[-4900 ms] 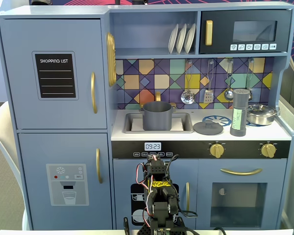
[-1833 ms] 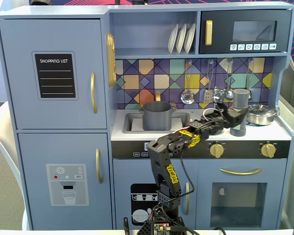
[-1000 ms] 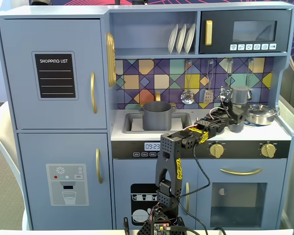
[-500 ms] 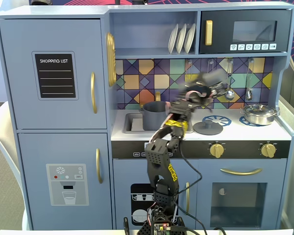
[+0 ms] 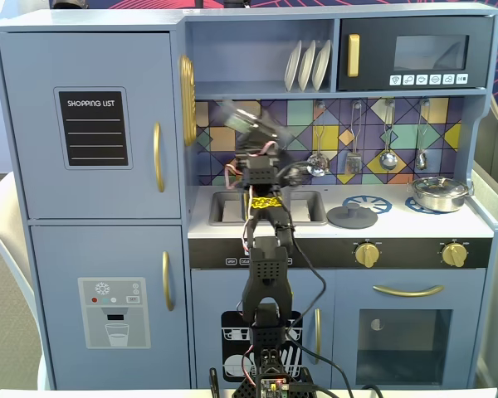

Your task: Put salt in the gray recipient

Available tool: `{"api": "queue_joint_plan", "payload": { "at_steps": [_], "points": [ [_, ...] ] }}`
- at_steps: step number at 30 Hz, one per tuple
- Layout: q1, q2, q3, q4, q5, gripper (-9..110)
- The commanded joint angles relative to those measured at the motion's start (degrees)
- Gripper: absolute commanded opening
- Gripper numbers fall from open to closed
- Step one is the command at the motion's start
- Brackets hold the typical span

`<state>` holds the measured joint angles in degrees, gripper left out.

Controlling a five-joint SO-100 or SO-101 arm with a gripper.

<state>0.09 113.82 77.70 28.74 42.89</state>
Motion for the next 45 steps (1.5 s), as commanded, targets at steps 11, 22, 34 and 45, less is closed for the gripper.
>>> {"api": "queue_joint_plan", "payload": {
  "at_steps": [11, 22, 34, 45],
  "points": [
    [-0.2, -7.5, -15.9, 23.5, 21.1, 0],
    [-1.6, -6.6, -14.3, 1.5, 18.8, 0],
    [-2.6, -4.3, -9.1, 3.9, 20.7, 0],
    [1.9, -8.1, -16.2, 26.1, 23.2, 0]
  ]
}}
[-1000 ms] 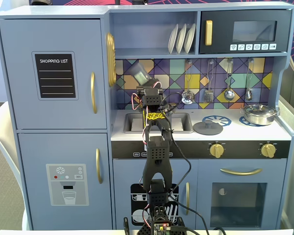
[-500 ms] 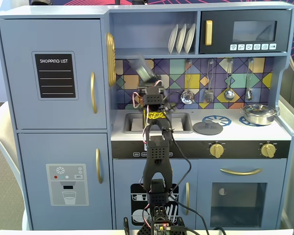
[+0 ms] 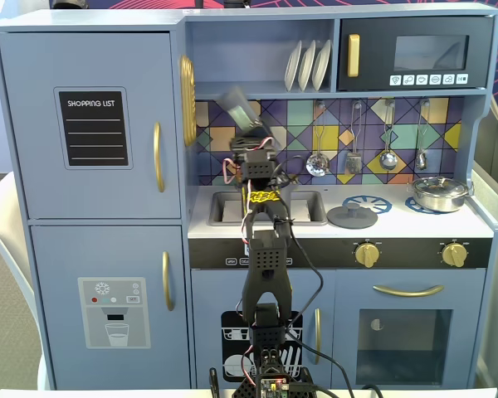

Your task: Put salt in the gray recipient

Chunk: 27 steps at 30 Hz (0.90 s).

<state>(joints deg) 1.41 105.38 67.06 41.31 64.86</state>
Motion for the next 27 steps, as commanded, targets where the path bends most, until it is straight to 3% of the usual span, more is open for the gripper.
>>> {"api": "queue_joint_plan", "payload": {
  "at_steps": [1, 6, 9, 11, 17, 21, 23, 27],
  "points": [
    [-0.3, 0.3, -5.4, 13.7, 1.1, 0],
    [-4.0, 2.5, -1.7, -10.6, -5.3, 0],
    [-3.0, 2.3, -3.5, -18.6, -16.8, 0],
    [0.4, 2.1, -4.8, -17.8, -29.8, 0],
    [16.0, 2.5, -3.7, -14.4, -90.6, 0],
    [29.5, 2.6, 3.9, -25.2, -124.3, 0],
    [35.4, 1.6, 6.8, -30.3, -134.1, 0],
    [43.2, -0.6, 10.1, -33.3, -139.5, 0]
  ]
}}
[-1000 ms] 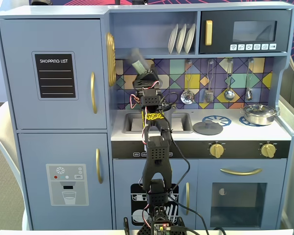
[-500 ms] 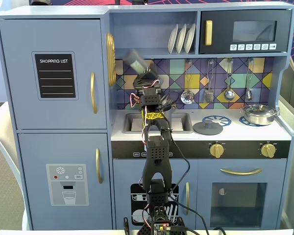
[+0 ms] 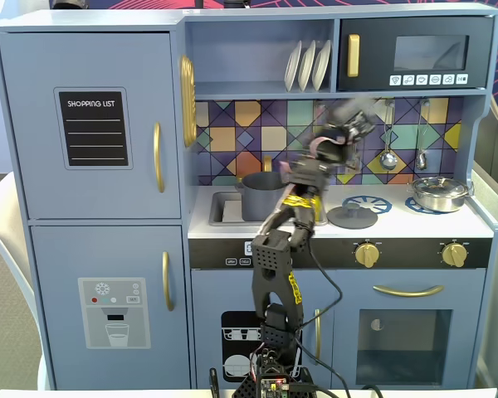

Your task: Put salt in the gray recipient

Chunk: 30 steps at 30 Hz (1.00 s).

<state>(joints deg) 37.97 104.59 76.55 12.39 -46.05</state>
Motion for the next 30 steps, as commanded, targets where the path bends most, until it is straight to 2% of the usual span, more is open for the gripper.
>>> {"api": "queue_joint_plan", "payload": {
  "at_steps": [1, 9, 30],
  "points": [
    [7.7, -0.2, 1.7, -4.8, -28.7, 0],
    [12.7, -3.5, 8.6, -11.5, -31.2, 0],
    [14.2, -10.8, 15.7, -22.9, -37.2, 0]
  ]
}}
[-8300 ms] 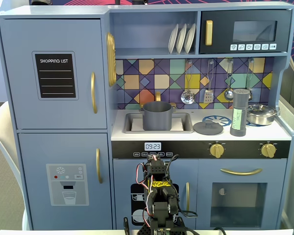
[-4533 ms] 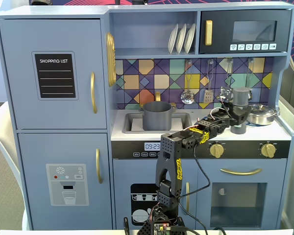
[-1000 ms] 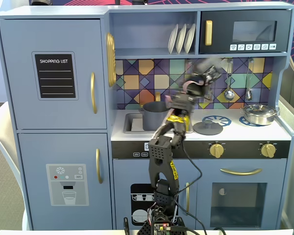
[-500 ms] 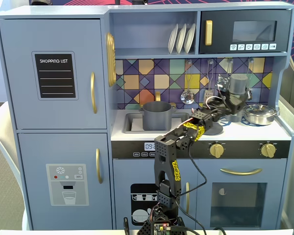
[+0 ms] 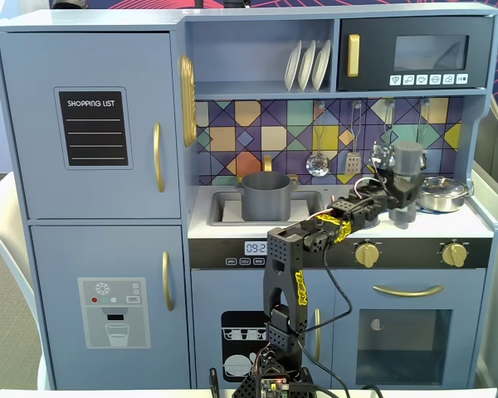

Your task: Put salt in the gray recipient

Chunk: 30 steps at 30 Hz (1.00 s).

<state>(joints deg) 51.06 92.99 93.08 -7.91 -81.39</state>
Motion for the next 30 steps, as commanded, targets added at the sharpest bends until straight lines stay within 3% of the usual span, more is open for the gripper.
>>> {"api": "queue_joint_plan", "payload": {
  "at_steps": [1, 12, 17, 22, 27, 30],
  "points": [
    [1.1, 0.8, -0.5, -2.6, -1.9, 0],
    [1.2, 0.8, 1.0, -2.4, -1.8, 1],
    [2.0, 0.8, 1.1, -2.1, 0.2, 28],
    [2.7, 1.6, 1.1, -2.1, 1.4, 42],
    [3.7, 6.0, 2.5, 3.5, 0.8, 42],
    [4.7, 15.3, 8.6, 11.2, -1.3, 35]
  ]
}}
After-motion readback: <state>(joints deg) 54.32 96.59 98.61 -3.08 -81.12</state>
